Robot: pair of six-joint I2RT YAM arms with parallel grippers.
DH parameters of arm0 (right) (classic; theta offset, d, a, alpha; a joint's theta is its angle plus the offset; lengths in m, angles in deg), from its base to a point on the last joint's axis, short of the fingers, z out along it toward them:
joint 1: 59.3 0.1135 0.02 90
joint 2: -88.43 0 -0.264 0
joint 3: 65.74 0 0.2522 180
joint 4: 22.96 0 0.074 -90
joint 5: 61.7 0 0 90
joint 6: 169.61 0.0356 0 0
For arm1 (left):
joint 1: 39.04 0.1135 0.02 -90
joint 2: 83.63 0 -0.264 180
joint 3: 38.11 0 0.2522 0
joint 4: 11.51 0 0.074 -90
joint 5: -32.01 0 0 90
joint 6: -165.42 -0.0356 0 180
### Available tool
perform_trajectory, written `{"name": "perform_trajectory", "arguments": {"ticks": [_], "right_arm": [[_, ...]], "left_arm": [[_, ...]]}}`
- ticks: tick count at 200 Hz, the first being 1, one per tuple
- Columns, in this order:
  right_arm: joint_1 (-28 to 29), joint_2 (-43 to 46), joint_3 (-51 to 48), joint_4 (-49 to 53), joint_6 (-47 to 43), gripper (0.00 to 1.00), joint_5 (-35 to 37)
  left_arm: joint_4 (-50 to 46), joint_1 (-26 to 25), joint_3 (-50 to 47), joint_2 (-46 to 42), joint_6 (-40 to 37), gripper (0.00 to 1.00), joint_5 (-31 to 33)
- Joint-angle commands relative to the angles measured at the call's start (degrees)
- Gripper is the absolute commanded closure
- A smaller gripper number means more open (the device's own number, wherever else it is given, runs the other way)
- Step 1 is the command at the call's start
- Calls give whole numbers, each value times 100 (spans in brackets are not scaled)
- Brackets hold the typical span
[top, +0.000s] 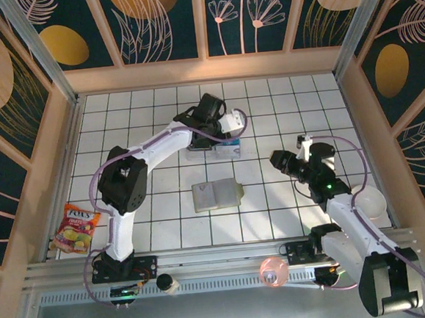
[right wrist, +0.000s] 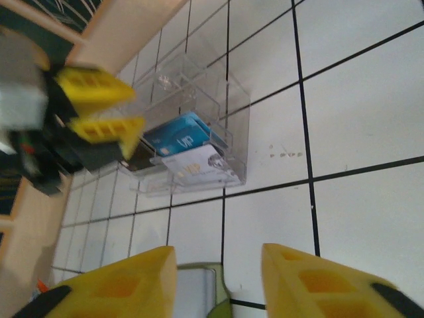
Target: Take the credit cards out of the card holder
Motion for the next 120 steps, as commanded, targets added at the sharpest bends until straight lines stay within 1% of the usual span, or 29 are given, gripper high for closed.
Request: {"name": "perform_trajectory", "arguments": {"ticks": [1,7,13,37,38,42,50,56,59,65,69,71,80,88,108,120], "right_arm": [[547,-243,344,-84,-347,56,101],[789,-345,426,-17,-439,54,273],[1039,-491,532,66,-519,54,468],[1949,-1188,903,277,-751,52,1131],[1984,-1222,924,281,-753,52,1156],[2124,-1348,981,299,-785,52,1224],[2399,-1599,1111,327,-845,52,1385],[2602,-1787,1216,350,-896,51,1480],[2678,-1906,1269,369,-917,51,1526],[2872,-2105,1375,400,-975,51,1608],[2977,-2219,1437,416,-1006,51,1646],[3049,-2292,1491,427,-1027,51,1666],[3307,-2564,1671,483,-1105,51,1759],[3526,-2784,1818,542,-1178,51,1869],[4041,-3215,2141,676,-1344,51,2175],[4278,-3466,2313,721,-1404,50,2308]], "left_arm": [[1335,274,-23,-769,1374,58,-75],[1660,342,-198,-935,1675,55,-113],[2063,380,-441,-1127,1998,52,5],[3405,443,-1482,-1867,3159,32,620],[3439,444,-1517,-1867,3198,30,643],[3567,451,-1670,-1982,3392,27,723],[3793,453,-1992,-2262,3745,24,837],[3931,461,-2248,-2435,4013,20,945],[3992,468,-2355,-2518,4142,15,994],[4087,475,-2622,-2683,4380,11,1050],[4136,472,-2779,-2785,4532,3,1088],[4153,473,-2852,-2843,4614,2,1105],[4175,485,-3181,-3061,4931,1,1243],[4086,482,-3426,-3250,5260,1,1492],[3588,542,-3954,-3714,6090,1,1972],[3363,592,-4380,-4021,6537,1,2078]]}}
